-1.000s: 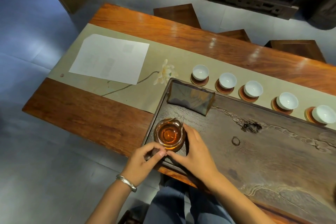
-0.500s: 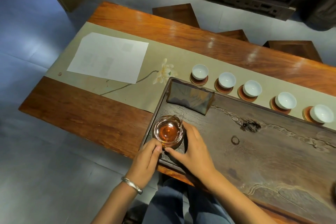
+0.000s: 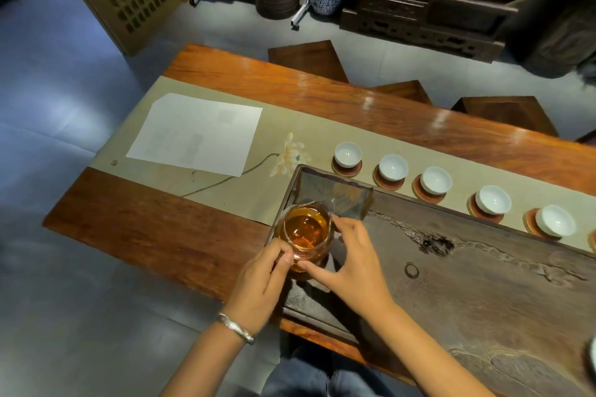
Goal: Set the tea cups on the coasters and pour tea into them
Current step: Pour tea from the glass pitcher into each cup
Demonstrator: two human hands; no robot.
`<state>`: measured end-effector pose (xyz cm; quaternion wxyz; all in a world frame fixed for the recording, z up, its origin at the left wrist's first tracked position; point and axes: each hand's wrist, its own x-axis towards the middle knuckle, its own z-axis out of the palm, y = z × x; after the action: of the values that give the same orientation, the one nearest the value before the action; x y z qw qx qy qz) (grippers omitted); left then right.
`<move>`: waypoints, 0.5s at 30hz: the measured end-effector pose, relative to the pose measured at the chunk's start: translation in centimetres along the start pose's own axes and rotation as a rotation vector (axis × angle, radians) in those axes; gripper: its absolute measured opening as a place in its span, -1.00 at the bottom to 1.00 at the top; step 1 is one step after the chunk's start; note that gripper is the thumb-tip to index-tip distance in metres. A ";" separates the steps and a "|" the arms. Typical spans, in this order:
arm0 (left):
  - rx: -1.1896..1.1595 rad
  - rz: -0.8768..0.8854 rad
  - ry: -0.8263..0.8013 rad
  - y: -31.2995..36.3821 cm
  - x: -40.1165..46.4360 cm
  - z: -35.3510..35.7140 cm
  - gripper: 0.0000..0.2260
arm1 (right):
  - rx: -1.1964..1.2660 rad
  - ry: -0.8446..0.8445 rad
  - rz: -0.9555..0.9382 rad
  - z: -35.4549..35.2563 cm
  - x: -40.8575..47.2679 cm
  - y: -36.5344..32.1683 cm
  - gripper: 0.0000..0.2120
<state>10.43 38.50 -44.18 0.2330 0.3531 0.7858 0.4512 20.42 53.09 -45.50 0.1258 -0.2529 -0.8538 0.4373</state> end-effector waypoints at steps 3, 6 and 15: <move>0.013 0.012 -0.010 0.7 1.2 0.0 -0.83 | 0.008 0.006 0.021 -0.9 0.8 0.1 -0.20; 0.029 0.015 -0.021 1.3 2.6 0.2 -0.83 | 0.042 0.026 0.052 -1.8 1.7 0.7 -0.20; 0.073 -0.026 -0.031 2.6 7.2 1.7 -0.82 | 0.048 0.039 0.057 -3.6 5.2 3.0 -0.22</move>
<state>7.88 45.81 -43.04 0.2378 0.3582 0.8026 0.4135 18.59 59.90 -45.83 0.1358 -0.2824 -0.8329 0.4562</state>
